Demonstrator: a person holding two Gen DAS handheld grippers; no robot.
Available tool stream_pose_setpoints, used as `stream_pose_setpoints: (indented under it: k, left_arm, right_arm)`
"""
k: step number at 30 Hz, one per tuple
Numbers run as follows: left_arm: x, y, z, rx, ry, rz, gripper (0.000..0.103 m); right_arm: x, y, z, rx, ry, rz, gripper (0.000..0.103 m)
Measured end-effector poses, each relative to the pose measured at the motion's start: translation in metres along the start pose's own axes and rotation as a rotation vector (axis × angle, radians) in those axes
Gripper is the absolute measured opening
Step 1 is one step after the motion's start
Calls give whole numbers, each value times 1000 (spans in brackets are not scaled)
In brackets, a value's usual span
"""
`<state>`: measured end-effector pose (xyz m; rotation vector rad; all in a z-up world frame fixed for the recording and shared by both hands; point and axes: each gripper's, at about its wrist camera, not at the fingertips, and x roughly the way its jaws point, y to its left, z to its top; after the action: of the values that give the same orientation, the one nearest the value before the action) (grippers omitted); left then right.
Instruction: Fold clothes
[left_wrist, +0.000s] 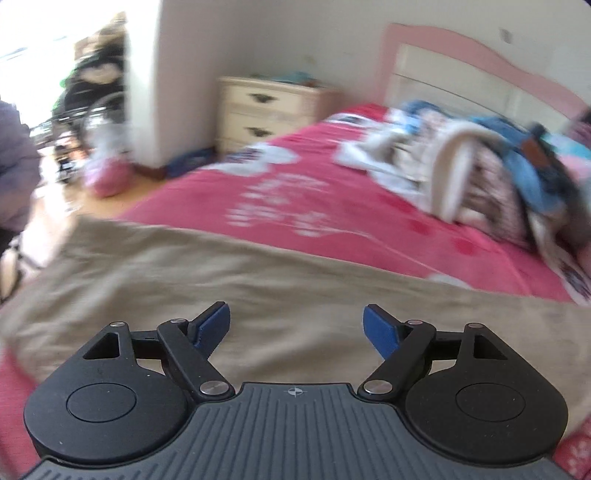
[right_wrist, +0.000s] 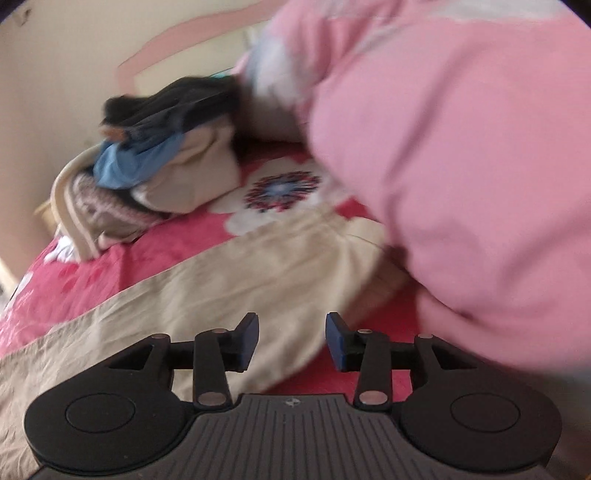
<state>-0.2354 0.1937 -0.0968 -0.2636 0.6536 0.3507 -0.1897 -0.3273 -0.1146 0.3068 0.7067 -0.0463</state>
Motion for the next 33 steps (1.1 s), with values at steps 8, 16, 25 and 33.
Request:
stream_pose_setpoints:
  k: [8, 16, 25, 33]
  left_arm:
    - [25, -63, -15, 101, 44, -117, 80]
    - [42, -72, -30, 91, 104, -105, 80]
    - [43, -64, -36, 69, 133, -85, 80]
    - [47, -65, -40, 98, 133, -64, 80]
  right_arm:
    - [16, -28, 1, 225, 32, -23, 51]
    - [46, -34, -4, 306, 2, -32, 51]
    - [59, -33, 0, 333, -60, -62, 46]
    - [58, -32, 1, 268, -70, -73, 22]
